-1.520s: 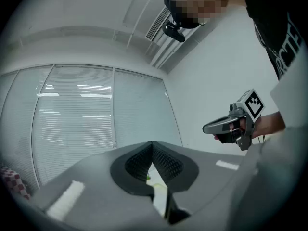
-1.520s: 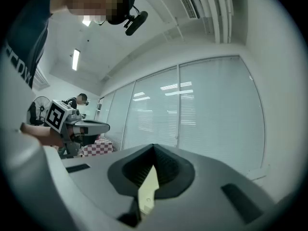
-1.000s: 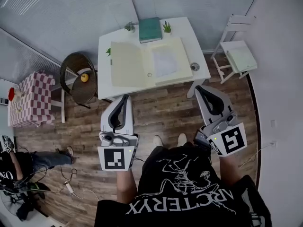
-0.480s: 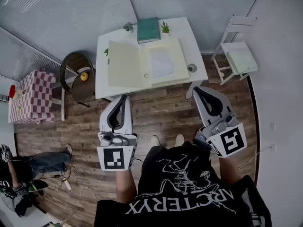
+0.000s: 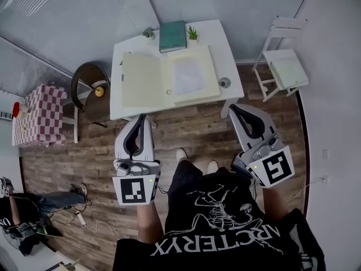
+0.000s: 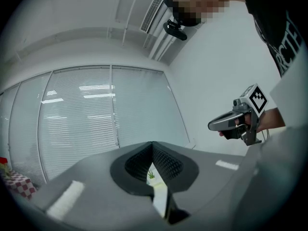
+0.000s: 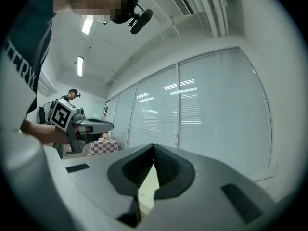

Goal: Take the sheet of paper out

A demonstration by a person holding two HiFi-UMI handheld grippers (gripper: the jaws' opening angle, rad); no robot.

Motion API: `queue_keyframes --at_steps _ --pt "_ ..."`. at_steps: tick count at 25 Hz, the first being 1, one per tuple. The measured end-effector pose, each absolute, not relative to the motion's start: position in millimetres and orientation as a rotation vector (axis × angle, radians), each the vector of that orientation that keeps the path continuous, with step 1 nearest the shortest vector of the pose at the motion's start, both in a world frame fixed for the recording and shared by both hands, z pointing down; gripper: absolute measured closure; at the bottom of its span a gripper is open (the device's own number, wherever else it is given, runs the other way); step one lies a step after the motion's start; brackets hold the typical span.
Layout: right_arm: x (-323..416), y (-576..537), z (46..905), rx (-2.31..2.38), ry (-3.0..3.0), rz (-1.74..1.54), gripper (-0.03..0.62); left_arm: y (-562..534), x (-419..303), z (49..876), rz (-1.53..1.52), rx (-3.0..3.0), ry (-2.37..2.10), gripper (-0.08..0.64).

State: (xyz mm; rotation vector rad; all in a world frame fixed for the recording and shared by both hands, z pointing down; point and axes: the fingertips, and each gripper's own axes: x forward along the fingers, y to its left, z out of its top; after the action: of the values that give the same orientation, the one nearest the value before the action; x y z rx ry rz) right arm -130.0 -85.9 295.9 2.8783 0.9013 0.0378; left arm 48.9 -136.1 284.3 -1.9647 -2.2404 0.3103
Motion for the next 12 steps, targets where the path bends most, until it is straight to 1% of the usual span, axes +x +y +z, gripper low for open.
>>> queue_keyframes --at_steps 3,5,12 --pt "-125.3 -68.0 298.9 2.880 0.906 0.042 0.581 -116.8 51.1 283.6 0.343 -1.960 -2.250 0.549" --pt "-116.2 -54.3 301.8 2.883 0.908 0.048 0.580 -101.8 56.1 289.5 0.299 -1.949 -2.256 0.549" --pt "-54.9 11.1 312.0 2.878 0.938 0.101 0.581 -26.7 105.7 300.7 0.274 -1.902 -2.338 0.549"
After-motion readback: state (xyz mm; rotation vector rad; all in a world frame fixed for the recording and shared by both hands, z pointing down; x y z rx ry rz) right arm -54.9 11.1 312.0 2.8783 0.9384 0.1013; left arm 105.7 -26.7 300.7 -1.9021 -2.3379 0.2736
